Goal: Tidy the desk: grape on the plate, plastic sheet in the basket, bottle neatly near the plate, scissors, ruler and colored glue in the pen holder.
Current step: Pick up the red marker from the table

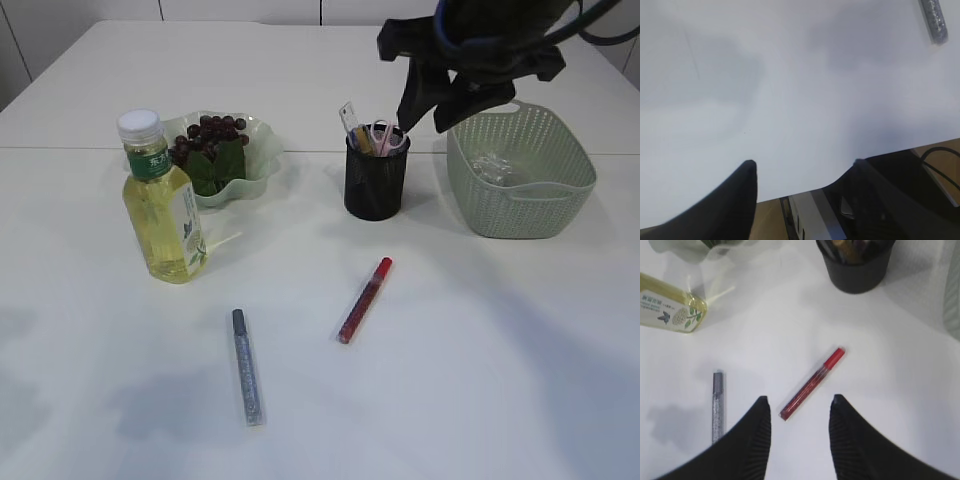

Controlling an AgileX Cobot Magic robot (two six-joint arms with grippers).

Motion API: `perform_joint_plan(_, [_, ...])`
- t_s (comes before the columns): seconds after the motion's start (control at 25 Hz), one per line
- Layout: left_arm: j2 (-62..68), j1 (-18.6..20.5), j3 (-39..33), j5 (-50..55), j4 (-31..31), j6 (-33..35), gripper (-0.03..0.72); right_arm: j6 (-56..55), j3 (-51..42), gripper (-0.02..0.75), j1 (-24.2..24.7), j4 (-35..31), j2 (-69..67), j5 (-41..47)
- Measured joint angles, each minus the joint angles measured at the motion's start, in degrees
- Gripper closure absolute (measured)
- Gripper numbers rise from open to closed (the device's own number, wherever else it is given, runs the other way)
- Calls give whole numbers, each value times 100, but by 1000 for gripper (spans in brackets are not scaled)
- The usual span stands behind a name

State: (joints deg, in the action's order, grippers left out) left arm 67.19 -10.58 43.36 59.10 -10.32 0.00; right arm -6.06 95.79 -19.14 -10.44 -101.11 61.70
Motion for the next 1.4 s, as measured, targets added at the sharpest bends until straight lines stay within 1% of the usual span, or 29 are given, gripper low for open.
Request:
perform_joint_plan(0.16, [0, 0, 0, 0, -101, 0, 254, -882, 0, 415, -416, 319, 0, 222])
perform_joint_plan(0.32, [0, 0, 0, -53, -142, 0, 255, -1459, 0, 415, -620, 520, -90, 375])
perform_joint_plan(0.44, [0, 0, 0, -102, -162, 0, 255, -1726, 0, 415, -667, 637, -360, 532])
perform_joint_plan(0.6, [0, 0, 0, -106, -176, 0, 255, -2065, 0, 415, -727, 699, -854, 498])
perform_joint_plan(1.0, [0, 0, 0, -119, -175, 0, 255, -2946, 0, 415, -727, 1077, -1972, -65])
perform_joint_plan(1.4, [0, 0, 0, -119, -175, 0, 255, -4031, 27, 415, -727, 1266, -2310, -446])
